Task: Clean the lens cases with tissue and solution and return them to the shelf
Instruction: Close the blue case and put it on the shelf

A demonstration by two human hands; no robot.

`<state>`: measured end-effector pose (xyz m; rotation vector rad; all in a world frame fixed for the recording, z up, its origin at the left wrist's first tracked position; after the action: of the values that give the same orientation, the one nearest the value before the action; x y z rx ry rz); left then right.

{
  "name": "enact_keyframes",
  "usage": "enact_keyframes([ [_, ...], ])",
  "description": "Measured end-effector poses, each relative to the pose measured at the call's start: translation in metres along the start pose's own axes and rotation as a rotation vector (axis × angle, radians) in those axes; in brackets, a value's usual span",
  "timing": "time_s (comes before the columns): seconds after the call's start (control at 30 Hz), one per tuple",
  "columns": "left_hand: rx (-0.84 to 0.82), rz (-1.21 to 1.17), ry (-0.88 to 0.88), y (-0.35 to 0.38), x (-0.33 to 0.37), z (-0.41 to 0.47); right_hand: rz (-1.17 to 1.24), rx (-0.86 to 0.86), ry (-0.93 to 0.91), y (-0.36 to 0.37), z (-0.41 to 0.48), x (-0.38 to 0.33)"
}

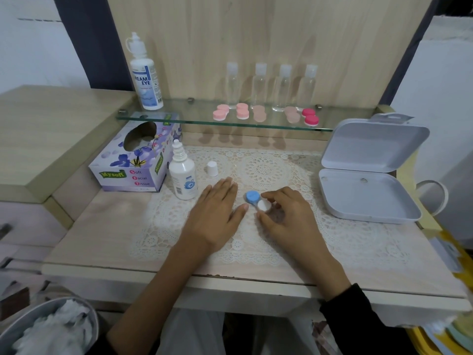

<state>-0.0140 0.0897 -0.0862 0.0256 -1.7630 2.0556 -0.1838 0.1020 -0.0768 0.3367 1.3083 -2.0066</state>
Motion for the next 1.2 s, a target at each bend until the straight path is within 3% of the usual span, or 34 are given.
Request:
enact_keyframes([
  [0.37,0.066,-0.081,-0.003,-0.003,0.001,-0.002,0.108,-0.058,0.105,-0.016,0.026,0.002],
  [0.63,0.125,-0.22,-0.036,-0.005,-0.003,-0.001,0.186,0.218,0.15,-0.042,0.095,-0.002],
  [0.9,0.136,-0.257,-0.05,-0.003,-0.004,0.0,-0.169,0.305,0.099,-0.037,0.158,0.008],
  [1.03,0.148,-0.266,-0.05,-0.004,-0.005,0.001,-0.387,0.253,0.142,-0.035,0.173,0.007],
  [1.2,0.145,-0.258,-0.045,-0.004,-0.005,0.0,-0.47,0.202,0.176,-0.035,0.183,0.004],
])
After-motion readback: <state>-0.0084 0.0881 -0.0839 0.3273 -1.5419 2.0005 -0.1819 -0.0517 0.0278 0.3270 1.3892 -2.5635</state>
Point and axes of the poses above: each hand's wrist, its own z-axis towards the middle knuckle, its own y-axis out of the palm, x = y × z, the point moved 2 cm from there along z, towards the middle knuckle
